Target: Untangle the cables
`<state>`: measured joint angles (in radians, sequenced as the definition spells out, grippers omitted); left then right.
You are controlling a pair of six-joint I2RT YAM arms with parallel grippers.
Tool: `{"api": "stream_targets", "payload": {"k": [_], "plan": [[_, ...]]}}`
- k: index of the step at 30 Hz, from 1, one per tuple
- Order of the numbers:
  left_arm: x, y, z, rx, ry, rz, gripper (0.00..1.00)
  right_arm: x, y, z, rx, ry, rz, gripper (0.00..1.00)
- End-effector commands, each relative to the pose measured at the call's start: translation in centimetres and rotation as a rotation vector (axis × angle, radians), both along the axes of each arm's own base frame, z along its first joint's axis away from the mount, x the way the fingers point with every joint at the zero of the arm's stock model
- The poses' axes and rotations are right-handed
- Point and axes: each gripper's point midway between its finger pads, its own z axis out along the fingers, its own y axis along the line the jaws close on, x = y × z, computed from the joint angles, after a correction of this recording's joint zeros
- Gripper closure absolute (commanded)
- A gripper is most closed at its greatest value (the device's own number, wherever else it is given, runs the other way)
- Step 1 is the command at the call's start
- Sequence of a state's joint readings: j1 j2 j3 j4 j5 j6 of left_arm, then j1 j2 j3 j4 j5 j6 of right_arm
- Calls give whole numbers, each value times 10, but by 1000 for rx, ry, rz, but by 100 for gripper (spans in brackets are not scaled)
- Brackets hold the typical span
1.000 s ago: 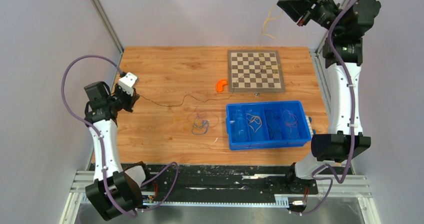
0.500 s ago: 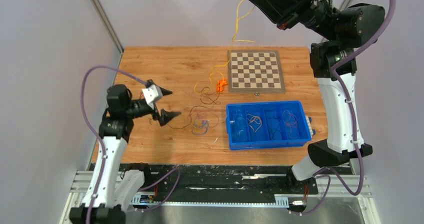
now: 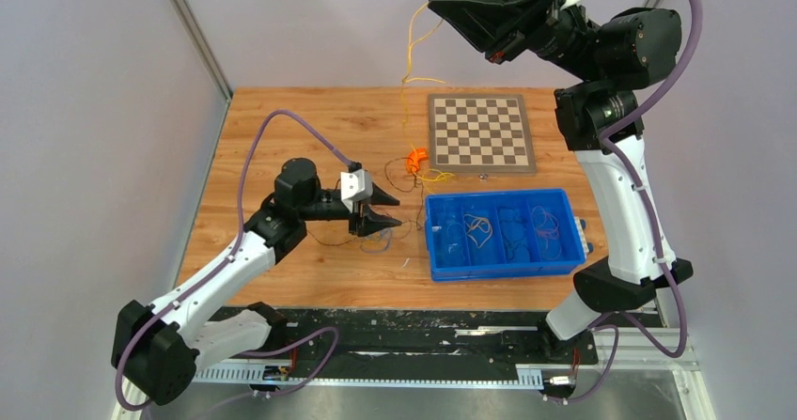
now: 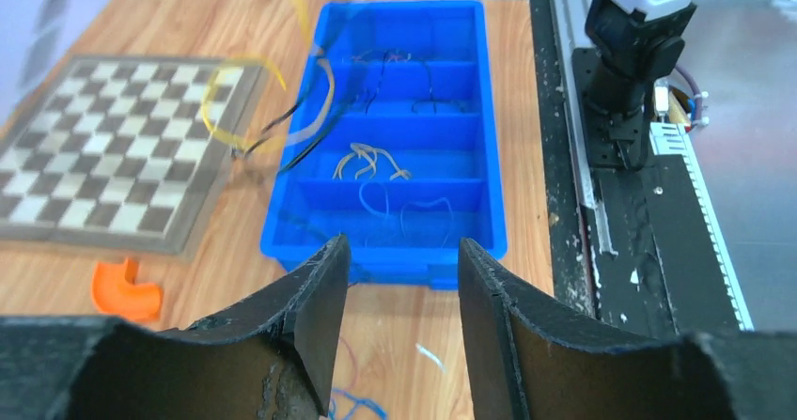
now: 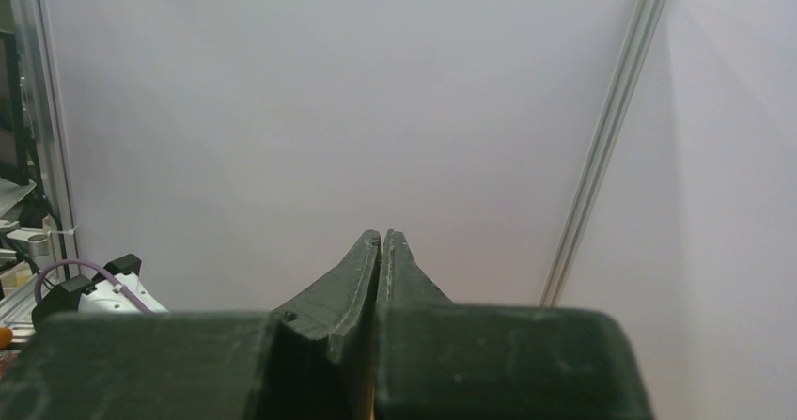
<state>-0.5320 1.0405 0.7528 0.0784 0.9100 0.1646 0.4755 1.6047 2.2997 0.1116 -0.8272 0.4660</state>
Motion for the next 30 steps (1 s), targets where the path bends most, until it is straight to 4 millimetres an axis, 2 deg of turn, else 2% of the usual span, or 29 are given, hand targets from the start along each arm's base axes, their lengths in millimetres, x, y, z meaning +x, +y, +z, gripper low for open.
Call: {"api": "stream_targets", "payload": {"k": [1,7,13,16,23,30], "plan": [[2,-10,42,-96,-156,-4,45,-16,-11,19,46,-49,-24,100],[25,-13,53,-126,-190,92,36,-16,-3,15,41,-32,1,100],[46,-11,56,-155,-195,203,28,-15,2,11,38,-16,10,100],[43,-19,55,-169,-209,183,28,-13,3,10,38,-8,10,100],[22,-42,65,-202,-267,63,37,-6,7,3,30,20,9,100],[20,-62,65,-209,-288,4,32,-5,8,3,36,38,20,100]]}}
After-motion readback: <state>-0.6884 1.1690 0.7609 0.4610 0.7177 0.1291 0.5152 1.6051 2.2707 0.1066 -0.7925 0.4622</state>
